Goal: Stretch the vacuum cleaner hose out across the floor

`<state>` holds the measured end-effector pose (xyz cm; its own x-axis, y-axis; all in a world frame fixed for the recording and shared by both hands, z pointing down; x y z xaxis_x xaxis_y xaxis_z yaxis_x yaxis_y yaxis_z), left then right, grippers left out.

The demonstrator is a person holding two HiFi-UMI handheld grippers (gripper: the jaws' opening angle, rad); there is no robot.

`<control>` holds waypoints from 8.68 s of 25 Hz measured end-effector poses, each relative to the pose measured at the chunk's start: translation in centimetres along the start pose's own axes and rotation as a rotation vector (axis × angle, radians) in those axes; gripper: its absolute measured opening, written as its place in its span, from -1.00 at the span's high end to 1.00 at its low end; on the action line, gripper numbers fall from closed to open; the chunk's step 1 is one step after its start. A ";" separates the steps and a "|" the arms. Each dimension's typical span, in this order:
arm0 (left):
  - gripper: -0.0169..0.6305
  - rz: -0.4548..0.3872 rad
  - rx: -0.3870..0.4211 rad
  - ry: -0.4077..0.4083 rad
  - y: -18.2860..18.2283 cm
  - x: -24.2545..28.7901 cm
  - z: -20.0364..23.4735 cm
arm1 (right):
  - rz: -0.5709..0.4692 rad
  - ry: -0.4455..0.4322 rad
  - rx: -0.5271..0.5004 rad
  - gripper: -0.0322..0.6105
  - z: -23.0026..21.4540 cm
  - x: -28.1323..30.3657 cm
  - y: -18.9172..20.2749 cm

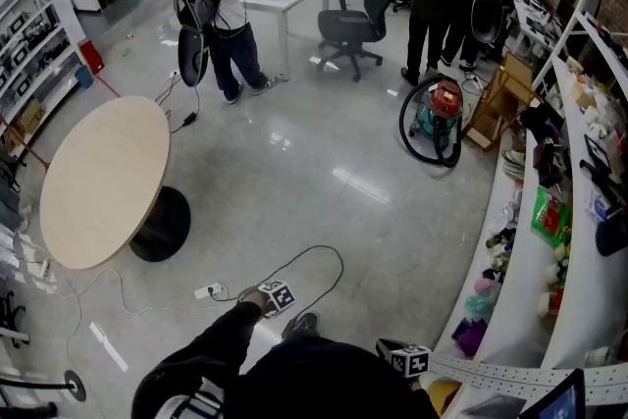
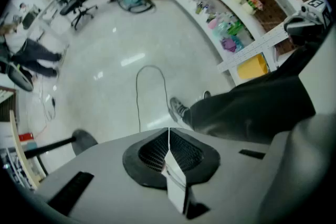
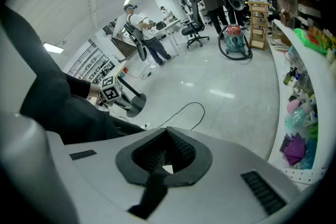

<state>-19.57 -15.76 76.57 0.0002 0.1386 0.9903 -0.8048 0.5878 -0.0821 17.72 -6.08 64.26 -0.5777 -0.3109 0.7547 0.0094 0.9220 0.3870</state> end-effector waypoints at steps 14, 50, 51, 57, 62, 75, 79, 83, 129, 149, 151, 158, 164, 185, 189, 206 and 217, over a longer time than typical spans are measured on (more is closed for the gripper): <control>0.87 -0.417 0.142 0.011 -10.6 -4.7 -21.1 | 0.011 0.028 0.110 0.86 -10.8 -8.9 11.8; 0.87 -0.049 0.021 0.067 -11.8 2.0 2.9 | 0.007 0.146 0.047 0.86 -15.6 2.1 -18.1; 0.87 -0.033 0.025 0.056 -12.6 1.5 2.4 | -0.002 0.147 0.038 0.86 -17.1 2.0 -19.6; 0.87 -0.155 0.012 -0.005 -23.1 -2.6 4.1 | 0.002 0.156 -0.103 0.86 -23.1 1.0 -27.0; 0.87 -0.127 -0.009 -0.134 -28.7 -6.0 7.2 | 0.067 0.089 -0.115 0.86 -25.1 1.9 -28.2; 0.87 0.083 -0.099 -0.035 -26.9 -1.9 11.6 | 0.096 0.117 -0.096 0.86 -29.4 4.5 -36.3; 0.87 0.004 -0.106 -0.017 -31.4 -2.0 18.0 | 0.085 0.190 -0.084 0.86 -29.9 5.4 -42.2; 0.87 -0.114 -0.062 -0.032 -37.6 -3.5 25.1 | 0.044 0.237 -0.091 0.86 -28.9 7.3 -48.4; 0.87 -0.004 -0.073 -0.122 -61.6 -12.0 41.3 | 0.028 0.023 -0.256 0.86 -43.7 15.4 -79.6; 0.87 -0.331 -0.175 0.229 -84.9 -15.3 65.4 | 0.054 0.221 -0.134 0.86 -45.5 22.7 -100.0; 0.87 -0.447 -0.143 0.163 -87.7 -18.1 67.5 | 0.073 0.219 -0.140 0.86 -44.9 23.7 -100.7; 0.87 -0.724 -0.066 0.194 -96.9 -26.1 68.5 | 0.094 0.191 -0.145 0.86 -45.7 25.9 -103.9; 0.87 -0.795 -0.085 0.204 -102.9 -30.5 70.5 | 0.053 0.130 -0.120 0.86 -49.5 27.8 -110.6; 0.87 -0.720 -0.108 0.074 -121.7 -32.1 80.8 | -0.112 0.125 0.011 0.86 -68.4 28.0 -126.0; 0.87 -0.684 -0.051 0.141 -126.4 -30.7 84.9 | -0.310 0.193 0.163 0.86 -68.0 25.3 -127.0; 0.44 -0.694 0.026 0.189 -148.2 -6.2 99.9 | -0.437 0.232 0.475 0.86 -70.6 36.8 -126.3; 0.14 -0.486 0.108 0.065 -156.1 8.6 103.4 | -0.396 0.293 0.652 0.86 -74.4 37.6 -116.5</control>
<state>44.71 -188.74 109.47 0.4244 -0.0789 0.9020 -0.7596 0.5113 0.4021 55.60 -142.38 86.97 -0.2011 -0.6061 0.7696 -0.6798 0.6520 0.3358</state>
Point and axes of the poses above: the fingertips, and each gripper's own axes: x forward along the fingers, z to its left, y out of its underside, the point moved 6 cm from there along -x, backward along the fingers, and after that the axes turned 6 degrees about x, right-handed, at the moved point
